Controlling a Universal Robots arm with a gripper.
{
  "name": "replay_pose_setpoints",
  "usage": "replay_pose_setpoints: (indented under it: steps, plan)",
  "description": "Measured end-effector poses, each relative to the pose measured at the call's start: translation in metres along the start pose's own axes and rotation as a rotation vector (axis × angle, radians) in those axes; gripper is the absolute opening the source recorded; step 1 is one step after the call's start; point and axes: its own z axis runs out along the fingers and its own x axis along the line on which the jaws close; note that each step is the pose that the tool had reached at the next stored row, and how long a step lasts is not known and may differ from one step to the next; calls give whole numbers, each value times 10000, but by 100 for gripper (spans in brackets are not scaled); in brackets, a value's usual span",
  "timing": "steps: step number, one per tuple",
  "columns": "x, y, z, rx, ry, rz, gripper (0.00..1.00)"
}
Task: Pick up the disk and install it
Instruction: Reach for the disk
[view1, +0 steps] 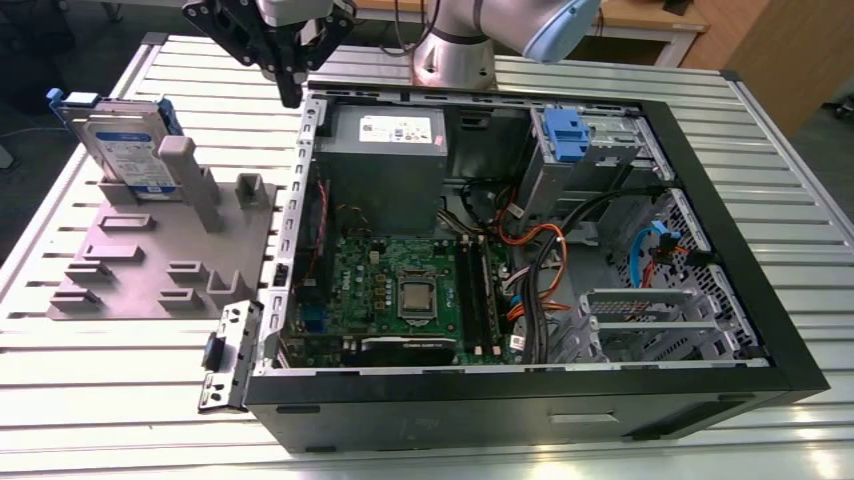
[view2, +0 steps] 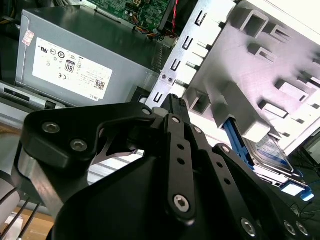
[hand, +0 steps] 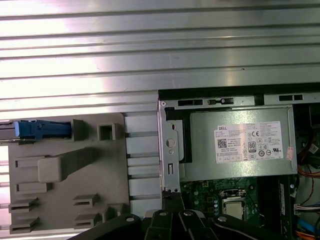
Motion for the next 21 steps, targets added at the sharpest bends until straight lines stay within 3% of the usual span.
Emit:
replay_pose_setpoints:
  steps: [10, 21]
  plan:
    - [66, -5, 1, -4, 0, 0, 11]
    - [92, -7, 1, -4, 0, 1, 11]
